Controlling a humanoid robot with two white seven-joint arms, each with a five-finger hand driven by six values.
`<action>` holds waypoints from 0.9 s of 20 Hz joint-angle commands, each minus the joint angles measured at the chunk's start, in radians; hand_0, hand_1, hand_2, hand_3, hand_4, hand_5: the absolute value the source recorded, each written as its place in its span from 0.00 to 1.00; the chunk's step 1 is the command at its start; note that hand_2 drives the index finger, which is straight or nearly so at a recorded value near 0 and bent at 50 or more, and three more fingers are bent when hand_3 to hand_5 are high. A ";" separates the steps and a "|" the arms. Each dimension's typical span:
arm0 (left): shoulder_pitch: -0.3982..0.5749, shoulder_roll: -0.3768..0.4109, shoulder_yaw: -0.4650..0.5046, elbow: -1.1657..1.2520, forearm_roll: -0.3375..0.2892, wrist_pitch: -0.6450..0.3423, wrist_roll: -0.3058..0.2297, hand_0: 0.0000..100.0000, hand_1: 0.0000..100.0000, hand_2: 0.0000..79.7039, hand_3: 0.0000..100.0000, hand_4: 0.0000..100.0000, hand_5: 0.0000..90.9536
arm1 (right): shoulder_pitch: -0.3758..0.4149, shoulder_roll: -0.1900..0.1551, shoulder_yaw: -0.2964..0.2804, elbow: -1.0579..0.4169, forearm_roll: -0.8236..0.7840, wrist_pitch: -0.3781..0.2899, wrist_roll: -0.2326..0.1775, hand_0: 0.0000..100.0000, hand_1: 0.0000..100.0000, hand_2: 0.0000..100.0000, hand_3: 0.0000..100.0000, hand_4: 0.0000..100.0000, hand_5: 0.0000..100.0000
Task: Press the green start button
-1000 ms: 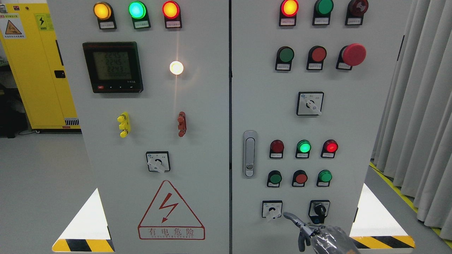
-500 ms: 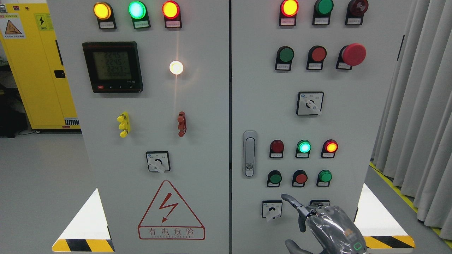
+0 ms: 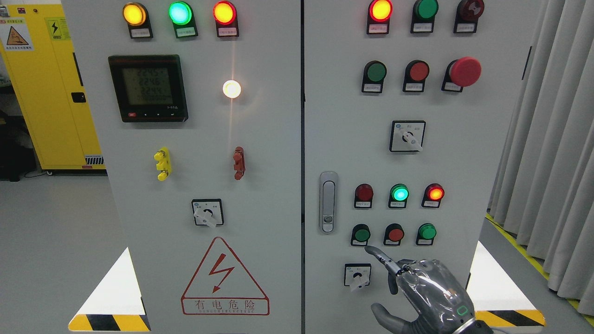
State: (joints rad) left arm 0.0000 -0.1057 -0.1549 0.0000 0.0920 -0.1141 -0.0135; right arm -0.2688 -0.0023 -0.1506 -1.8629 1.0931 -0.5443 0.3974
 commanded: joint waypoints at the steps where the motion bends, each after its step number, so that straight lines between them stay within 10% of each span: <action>1: -0.024 0.000 0.000 -0.028 0.000 0.001 0.000 0.12 0.56 0.00 0.00 0.00 0.00 | -0.026 -0.016 0.006 0.074 0.007 0.003 -0.006 0.46 0.64 0.00 0.72 0.75 0.78; 18: -0.024 0.000 0.000 -0.028 0.000 0.001 0.000 0.12 0.56 0.00 0.00 0.00 0.00 | -0.070 -0.024 0.010 0.117 0.008 0.020 -0.005 0.48 0.63 0.00 0.72 0.74 0.77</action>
State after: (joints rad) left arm 0.0000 -0.1058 -0.1549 0.0000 0.0920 -0.1107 -0.0134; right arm -0.3245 -0.0006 -0.1445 -1.7822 1.1004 -0.5275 0.3904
